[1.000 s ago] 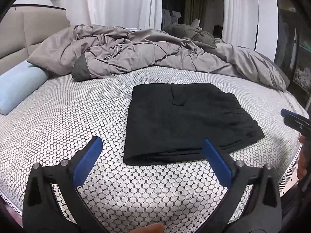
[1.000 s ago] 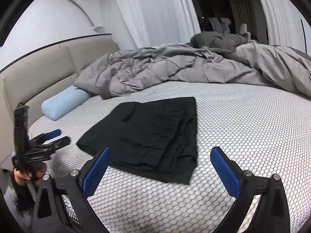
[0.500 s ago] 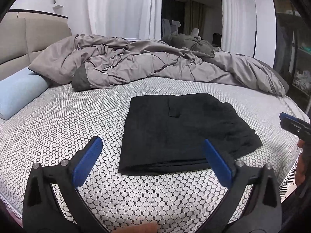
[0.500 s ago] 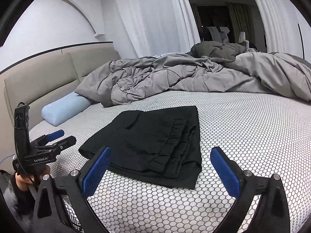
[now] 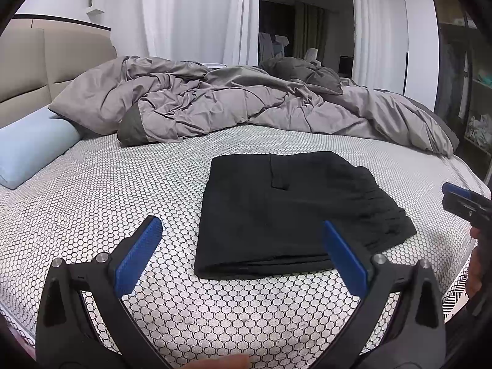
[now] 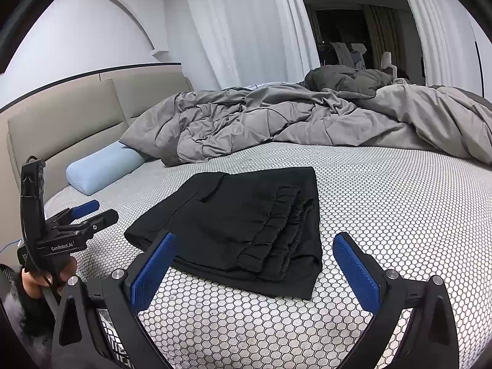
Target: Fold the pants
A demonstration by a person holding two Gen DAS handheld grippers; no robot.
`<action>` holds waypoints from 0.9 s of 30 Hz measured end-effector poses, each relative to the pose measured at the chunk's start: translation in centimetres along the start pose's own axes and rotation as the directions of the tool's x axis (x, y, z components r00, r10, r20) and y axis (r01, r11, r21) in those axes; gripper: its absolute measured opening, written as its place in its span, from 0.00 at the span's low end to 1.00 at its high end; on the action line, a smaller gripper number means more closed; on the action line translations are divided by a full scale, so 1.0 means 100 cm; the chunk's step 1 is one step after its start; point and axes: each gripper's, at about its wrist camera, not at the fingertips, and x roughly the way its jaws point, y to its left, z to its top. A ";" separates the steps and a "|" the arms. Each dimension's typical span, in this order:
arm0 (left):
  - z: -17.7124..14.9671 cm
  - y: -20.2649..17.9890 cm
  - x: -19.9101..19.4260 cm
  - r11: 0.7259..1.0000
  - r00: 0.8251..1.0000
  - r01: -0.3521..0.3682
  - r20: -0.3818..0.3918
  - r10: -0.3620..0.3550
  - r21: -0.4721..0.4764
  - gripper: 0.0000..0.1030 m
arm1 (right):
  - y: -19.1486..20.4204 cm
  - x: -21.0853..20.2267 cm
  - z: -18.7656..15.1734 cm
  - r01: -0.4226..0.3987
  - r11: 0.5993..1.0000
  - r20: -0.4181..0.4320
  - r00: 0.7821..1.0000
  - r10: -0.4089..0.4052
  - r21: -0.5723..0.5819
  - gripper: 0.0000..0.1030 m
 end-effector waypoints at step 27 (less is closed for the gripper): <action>0.000 0.002 0.006 1.000 1.000 0.003 0.007 -0.003 0.007 0.99 | 0.003 0.001 -0.002 -0.006 1.000 -0.014 1.000 0.006 -0.024 1.00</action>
